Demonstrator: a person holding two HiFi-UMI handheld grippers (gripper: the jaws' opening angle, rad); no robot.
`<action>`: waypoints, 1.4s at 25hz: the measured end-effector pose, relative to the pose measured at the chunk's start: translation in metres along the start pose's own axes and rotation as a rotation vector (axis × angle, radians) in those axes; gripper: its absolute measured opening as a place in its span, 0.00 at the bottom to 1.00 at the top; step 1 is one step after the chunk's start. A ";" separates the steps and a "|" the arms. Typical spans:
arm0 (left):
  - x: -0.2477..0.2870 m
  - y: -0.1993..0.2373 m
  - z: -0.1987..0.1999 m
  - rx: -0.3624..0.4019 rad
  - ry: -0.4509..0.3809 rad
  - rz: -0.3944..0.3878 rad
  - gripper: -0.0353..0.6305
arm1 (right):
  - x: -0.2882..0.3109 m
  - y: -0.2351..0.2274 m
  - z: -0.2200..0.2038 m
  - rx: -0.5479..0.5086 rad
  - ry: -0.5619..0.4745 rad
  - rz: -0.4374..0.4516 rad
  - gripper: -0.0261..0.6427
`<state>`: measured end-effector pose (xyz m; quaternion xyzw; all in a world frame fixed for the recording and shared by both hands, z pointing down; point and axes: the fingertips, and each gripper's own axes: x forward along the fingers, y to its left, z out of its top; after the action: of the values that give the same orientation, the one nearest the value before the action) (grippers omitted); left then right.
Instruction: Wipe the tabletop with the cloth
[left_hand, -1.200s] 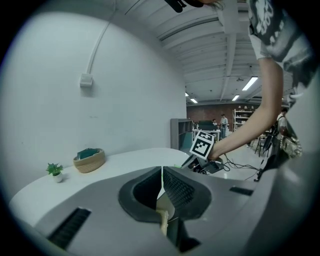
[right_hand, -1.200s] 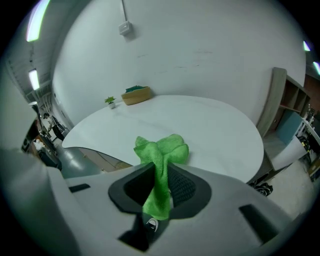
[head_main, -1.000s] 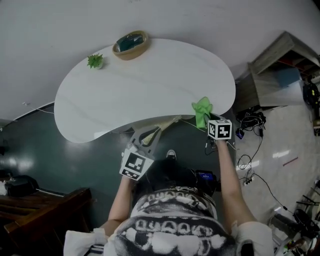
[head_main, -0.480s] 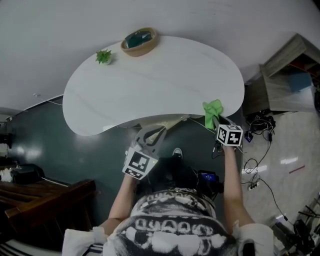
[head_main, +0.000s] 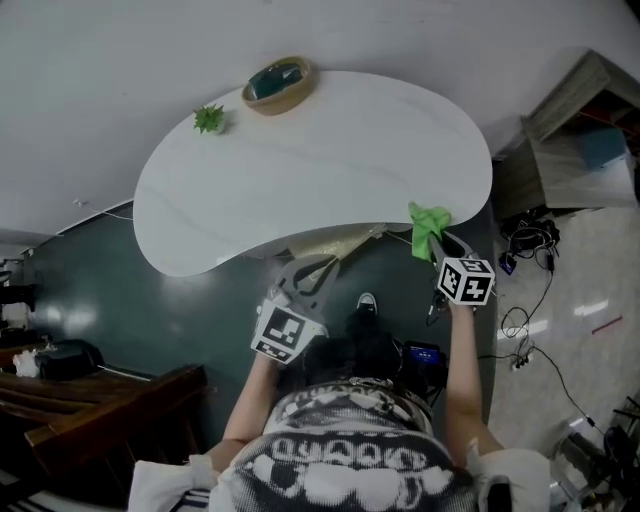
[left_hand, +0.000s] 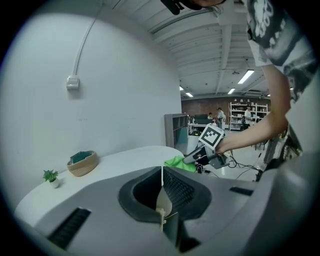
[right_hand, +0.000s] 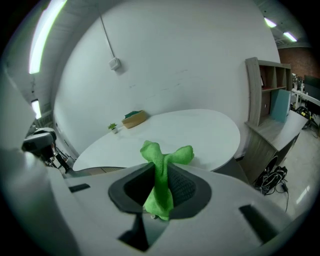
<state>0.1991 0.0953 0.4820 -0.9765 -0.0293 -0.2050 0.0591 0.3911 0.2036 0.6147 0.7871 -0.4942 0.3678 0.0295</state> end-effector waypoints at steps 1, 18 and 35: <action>-0.002 -0.002 0.002 0.006 -0.008 -0.008 0.07 | -0.005 0.005 -0.002 0.002 -0.009 0.001 0.16; -0.128 -0.034 -0.037 0.053 -0.053 -0.104 0.07 | -0.095 0.145 -0.076 0.022 -0.086 -0.028 0.16; -0.239 -0.054 -0.095 0.064 -0.097 -0.173 0.07 | -0.163 0.278 -0.143 -0.041 -0.159 -0.050 0.16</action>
<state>-0.0614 0.1292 0.4770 -0.9768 -0.1226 -0.1608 0.0708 0.0506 0.2440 0.5311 0.8252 -0.4826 0.2932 0.0158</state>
